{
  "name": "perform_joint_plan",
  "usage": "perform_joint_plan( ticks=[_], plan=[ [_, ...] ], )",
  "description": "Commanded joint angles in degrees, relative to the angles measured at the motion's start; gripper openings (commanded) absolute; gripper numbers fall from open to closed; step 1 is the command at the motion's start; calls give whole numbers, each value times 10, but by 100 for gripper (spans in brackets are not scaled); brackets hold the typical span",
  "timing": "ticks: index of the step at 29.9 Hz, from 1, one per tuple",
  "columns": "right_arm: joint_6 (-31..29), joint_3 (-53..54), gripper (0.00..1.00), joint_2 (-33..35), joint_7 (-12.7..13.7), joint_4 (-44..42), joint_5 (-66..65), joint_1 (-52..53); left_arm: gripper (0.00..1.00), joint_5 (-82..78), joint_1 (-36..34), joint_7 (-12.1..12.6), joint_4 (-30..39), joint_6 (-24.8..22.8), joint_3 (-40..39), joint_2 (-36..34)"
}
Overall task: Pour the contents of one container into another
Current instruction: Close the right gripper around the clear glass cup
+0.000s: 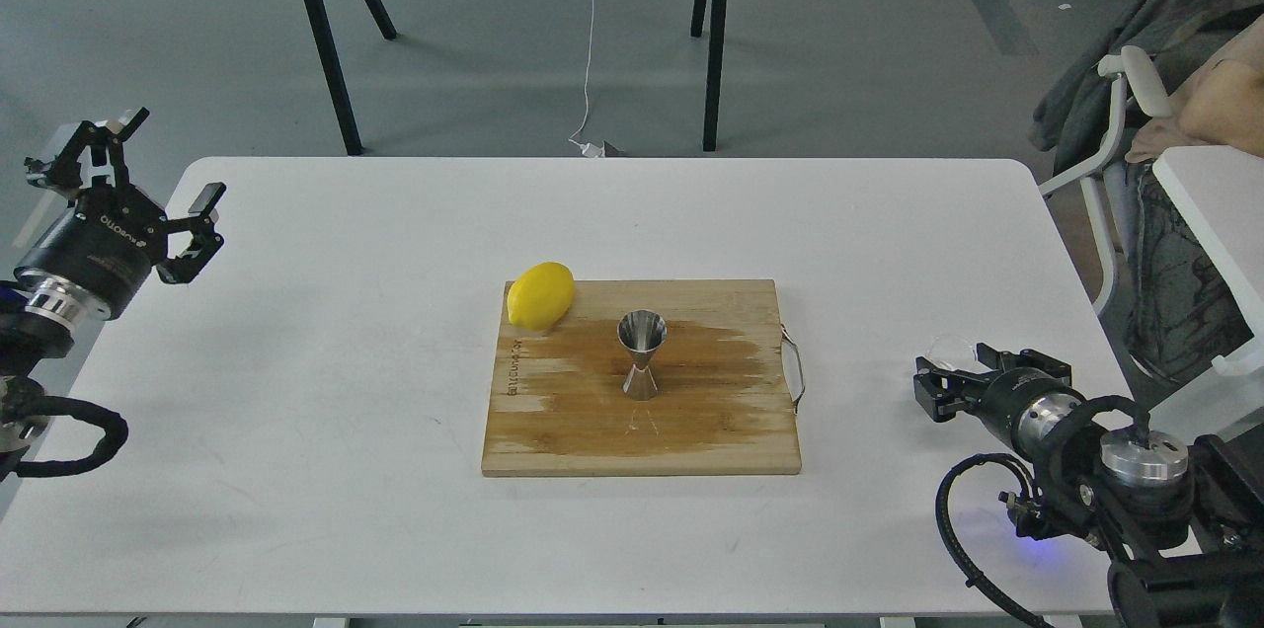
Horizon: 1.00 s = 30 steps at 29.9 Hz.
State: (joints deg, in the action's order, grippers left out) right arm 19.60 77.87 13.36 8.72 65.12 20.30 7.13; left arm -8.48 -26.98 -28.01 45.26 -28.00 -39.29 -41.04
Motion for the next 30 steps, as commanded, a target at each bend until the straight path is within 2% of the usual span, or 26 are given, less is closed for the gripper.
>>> perform_joint_plan(
  ticks=[1,11,20,30],
  plan=[
    [-1,0,64,0,-1,0,-1,0,99,0,0,0,0,0,0,0],
    [-4,-15,56,0,-3,-1,-1,-1,99,0,-1,0,-18,0,1,10],
    [-47,-16,41,0,-3,-1,-1,-6,99,0,-1,0,-18,0,0,11],
    [-53,-16,38,0,-3,10,-1,-4,99,0,-1,0,-22,0,0,11]
  ],
)
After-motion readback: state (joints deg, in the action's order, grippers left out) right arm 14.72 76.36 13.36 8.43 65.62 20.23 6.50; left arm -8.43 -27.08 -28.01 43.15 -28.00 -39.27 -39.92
